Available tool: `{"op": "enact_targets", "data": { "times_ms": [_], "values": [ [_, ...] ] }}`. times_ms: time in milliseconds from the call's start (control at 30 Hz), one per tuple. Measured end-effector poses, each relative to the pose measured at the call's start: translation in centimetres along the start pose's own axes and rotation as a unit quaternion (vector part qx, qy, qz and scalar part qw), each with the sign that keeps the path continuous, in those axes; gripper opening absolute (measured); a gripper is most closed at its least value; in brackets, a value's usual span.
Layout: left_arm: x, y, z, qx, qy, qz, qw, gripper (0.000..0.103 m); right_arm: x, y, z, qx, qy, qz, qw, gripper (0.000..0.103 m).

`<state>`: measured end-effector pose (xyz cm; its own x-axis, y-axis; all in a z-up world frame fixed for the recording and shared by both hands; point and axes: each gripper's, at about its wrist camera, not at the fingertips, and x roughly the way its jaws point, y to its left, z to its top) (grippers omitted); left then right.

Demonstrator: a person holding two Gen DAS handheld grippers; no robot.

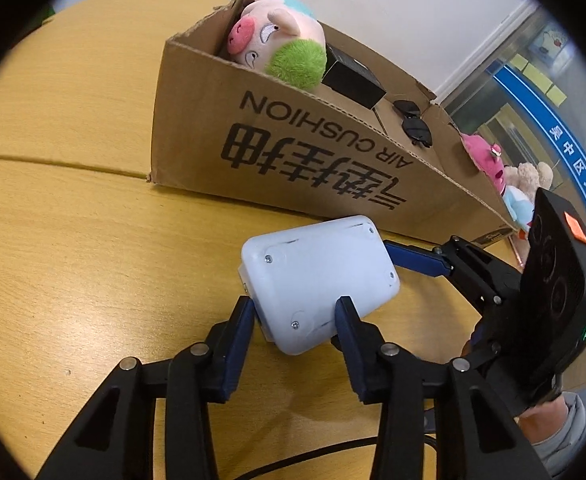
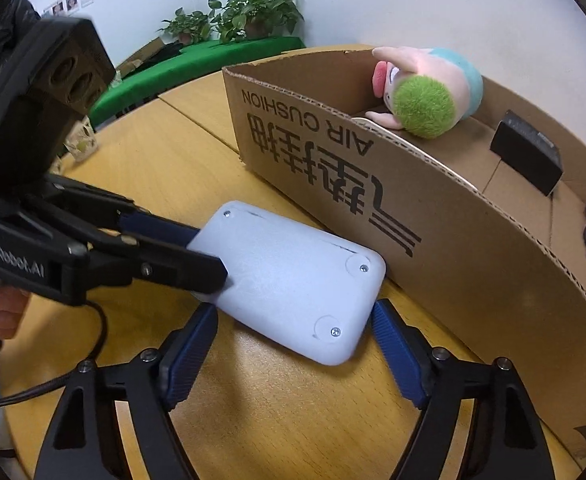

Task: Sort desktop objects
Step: 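Grasp the white device with the left gripper and lift it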

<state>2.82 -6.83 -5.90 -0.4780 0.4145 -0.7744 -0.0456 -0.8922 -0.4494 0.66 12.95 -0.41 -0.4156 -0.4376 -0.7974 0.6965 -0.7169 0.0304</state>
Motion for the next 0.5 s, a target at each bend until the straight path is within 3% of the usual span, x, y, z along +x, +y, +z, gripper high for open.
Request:
{"op": "enact_targets", "data": {
  "times_ms": [100, 200, 500],
  "values": [
    [-0.1, 0.2, 0.1, -0.003, -0.002, -0.004, 1.0, 0.041, 0.0, 0.9, -0.1, -0.015, -0.001, -0.034, 0.999, 0.073],
    [0.0, 0.4, 0.2, -0.003, -0.004, -0.007, 1.0, 0.04, 0.5, -0.2, 0.0, 0.012, 0.0, -0.011, 1.0, 0.071],
    [-1.4, -0.9, -0.4, 0.013, -0.016, 0.005, 0.9998, 0.039, 0.2, 0.7, -0.3, 0.024, -0.016, -0.02, 0.999, 0.069]
  ]
}}
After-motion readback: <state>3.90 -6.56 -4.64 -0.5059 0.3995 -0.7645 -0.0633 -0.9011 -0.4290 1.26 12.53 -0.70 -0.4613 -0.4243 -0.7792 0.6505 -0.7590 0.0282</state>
